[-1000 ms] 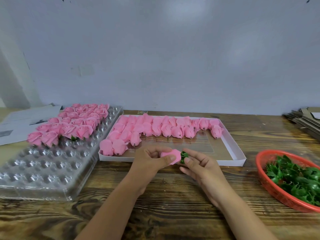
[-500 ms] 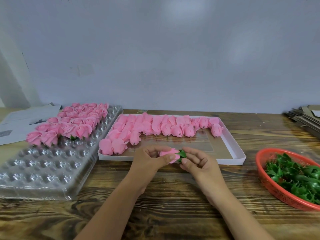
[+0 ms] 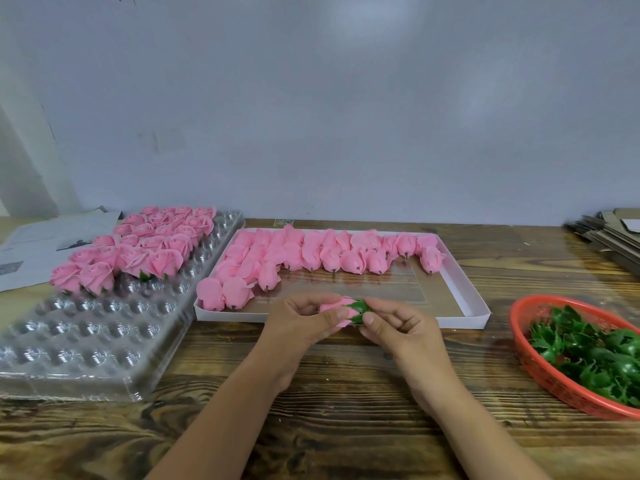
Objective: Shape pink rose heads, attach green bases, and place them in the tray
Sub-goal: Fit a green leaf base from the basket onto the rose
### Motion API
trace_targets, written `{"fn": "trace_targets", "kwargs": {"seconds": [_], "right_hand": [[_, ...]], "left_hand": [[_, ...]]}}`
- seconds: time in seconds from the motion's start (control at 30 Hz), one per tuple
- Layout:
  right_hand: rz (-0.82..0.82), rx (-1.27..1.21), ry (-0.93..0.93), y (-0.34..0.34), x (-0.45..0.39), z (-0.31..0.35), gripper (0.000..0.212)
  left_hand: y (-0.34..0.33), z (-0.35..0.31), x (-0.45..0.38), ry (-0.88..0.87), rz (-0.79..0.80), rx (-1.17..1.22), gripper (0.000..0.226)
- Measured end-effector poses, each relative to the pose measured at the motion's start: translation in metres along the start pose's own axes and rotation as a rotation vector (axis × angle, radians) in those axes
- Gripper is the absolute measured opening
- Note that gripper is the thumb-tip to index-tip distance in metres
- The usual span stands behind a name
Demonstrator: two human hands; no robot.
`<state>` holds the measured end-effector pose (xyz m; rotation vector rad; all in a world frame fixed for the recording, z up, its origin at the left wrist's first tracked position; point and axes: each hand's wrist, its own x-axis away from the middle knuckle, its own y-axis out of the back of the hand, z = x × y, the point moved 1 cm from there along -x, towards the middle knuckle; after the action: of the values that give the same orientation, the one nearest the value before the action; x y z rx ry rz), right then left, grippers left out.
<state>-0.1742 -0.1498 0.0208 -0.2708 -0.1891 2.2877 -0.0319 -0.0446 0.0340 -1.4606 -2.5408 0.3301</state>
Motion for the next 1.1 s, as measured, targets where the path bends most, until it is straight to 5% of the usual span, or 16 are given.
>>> {"fn": "trace_targets", "kwargs": {"seconds": [1.1], "right_hand": [[-0.057, 0.284, 0.061, 0.0004, 0.0017, 0.0051, 0.025]], "left_hand": [[-0.0004, 0.0023, -0.0006, -0.028, 0.037, -0.119, 0.027]]}}
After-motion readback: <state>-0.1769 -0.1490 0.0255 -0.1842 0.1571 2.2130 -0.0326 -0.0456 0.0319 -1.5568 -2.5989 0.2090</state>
